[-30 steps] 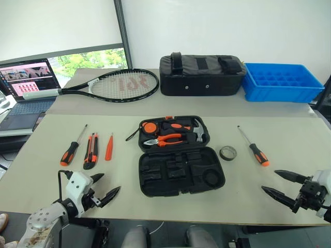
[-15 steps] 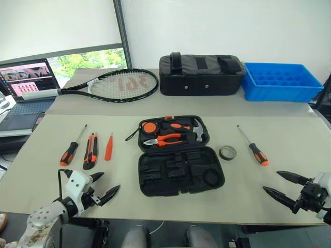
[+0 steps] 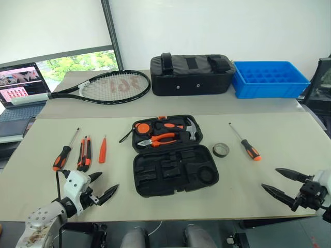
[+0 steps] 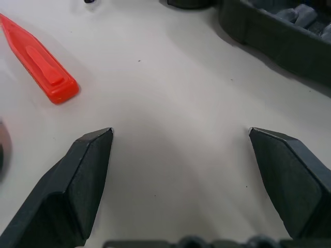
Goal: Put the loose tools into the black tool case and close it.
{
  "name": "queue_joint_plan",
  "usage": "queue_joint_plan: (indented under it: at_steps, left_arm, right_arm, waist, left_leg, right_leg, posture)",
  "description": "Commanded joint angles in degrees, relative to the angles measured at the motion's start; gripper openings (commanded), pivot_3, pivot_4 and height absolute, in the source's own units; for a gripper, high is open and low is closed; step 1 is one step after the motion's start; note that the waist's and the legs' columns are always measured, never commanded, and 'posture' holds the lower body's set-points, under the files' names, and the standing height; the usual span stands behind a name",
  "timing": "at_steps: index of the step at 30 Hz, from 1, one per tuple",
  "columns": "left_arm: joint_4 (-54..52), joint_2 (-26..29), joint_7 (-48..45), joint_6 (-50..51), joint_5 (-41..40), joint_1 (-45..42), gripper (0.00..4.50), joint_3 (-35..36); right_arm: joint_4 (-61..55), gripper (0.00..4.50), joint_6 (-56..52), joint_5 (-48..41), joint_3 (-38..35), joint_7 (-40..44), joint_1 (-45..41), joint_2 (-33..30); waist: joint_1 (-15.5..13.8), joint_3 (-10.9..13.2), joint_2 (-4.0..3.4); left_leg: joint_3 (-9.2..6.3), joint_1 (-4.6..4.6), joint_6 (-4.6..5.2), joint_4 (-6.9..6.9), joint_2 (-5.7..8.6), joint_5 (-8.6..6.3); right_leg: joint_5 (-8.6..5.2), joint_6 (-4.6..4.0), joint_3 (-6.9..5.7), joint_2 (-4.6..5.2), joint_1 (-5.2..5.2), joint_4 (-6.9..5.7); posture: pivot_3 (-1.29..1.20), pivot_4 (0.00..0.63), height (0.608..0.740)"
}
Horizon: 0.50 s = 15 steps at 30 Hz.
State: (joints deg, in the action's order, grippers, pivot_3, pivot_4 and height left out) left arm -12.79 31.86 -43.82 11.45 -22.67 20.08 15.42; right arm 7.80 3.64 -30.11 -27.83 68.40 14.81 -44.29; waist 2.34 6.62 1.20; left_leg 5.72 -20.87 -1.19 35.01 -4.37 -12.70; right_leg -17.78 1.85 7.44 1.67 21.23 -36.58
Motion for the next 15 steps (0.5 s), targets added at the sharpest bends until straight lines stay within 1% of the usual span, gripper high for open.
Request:
queue_joint_plan:
  at_steps: [1, 2, 6, 10, 13, 15]
  left_arm:
    - [-1.1, -0.8, 4.9, 0.7, -5.5, -4.2, 4.5, 9.2]
    - [-0.7, -0.8, 5.8, 1.0, -6.0, -5.0, 4.5, 10.4]
    - [3.6, 0.3, 12.5, 5.1, -6.6, -11.6, 4.5, 15.0]
    - [7.4, 2.5, 16.2, 8.7, -4.0, -16.0, 4.5, 14.0]
    - [9.5, 2.9, 19.4, 10.8, -3.0, -19.3, 4.5, 13.8]
    - [11.6, 3.3, 21.1, 11.3, -1.6, -20.8, 4.5, 14.0]
  right_arm:
    - [-9.2, 4.46, -4.7, -5.2, -0.7, 0.5, -2.6, -2.0]
    - [-10.4, 4.46, -5.7, -5.7, -0.5, 0.6, -3.0, -2.1]
    - [-16.6, 4.46, -10.2, -8.5, 3.0, 1.4, -6.6, -2.6]
    - [-20.4, 4.46, -13.3, -10.3, 6.9, 1.7, -12.1, -2.2]
    - [-22.3, 4.46, -15.0, -11.1, 9.2, 2.3, -16.0, -2.5]
    - [-23.0, 4.46, -15.9, -11.5, 10.1, 2.5, -17.6, -2.6]
  waist:
    - [0.1, 0.0, 0.04]
    - [0.1, 0.0, 0.04]
    - [0.0, 0.0, 0.03]
    - [0.0, 0.0, 0.05]
    - [-0.1, 0.0, 0.06]
    - [-0.2, 0.0, 0.2]
  left_leg:
    - [-0.06, -0.06, 0.0, 0.0, -0.03, 0.0]
    - [-0.19, -0.21, 0.0, 0.04, -0.03, 0.01]
    - [-0.48, -0.18, -0.01, 0.11, -0.02, 0.02]
    - [-0.59, -0.22, -0.01, 0.13, -0.01, 0.02]
    - [-0.6, -0.24, -0.01, 0.12, 0.02, 0.02]
    - [-0.64, -0.25, -0.01, 0.11, 0.01, 0.02]
  right_leg:
    - [0.0, -0.01, -0.03, -0.01, 0.01, -0.03]
    - [-0.01, -0.04, -0.18, -0.03, 0.0, -0.08]
    - [-0.02, -0.09, -0.43, -0.07, -0.09, -0.09]
    - [-0.01, -0.11, -0.5, -0.09, -0.06, -0.08]
    - [0.16, -0.4, -0.51, -0.07, -0.06, -0.08]
    - [0.18, -0.44, -0.57, -0.08, -0.06, -0.07]
  posture:
    - [0.0, 0.15, 0.708]
    - [0.0, 0.15, 0.708]
    - [0.0, 0.15, 0.708]
    - [0.0, 0.15, 0.708]
    - [0.0, 0.15, 0.708]
    - [0.0, 0.15, 0.708]
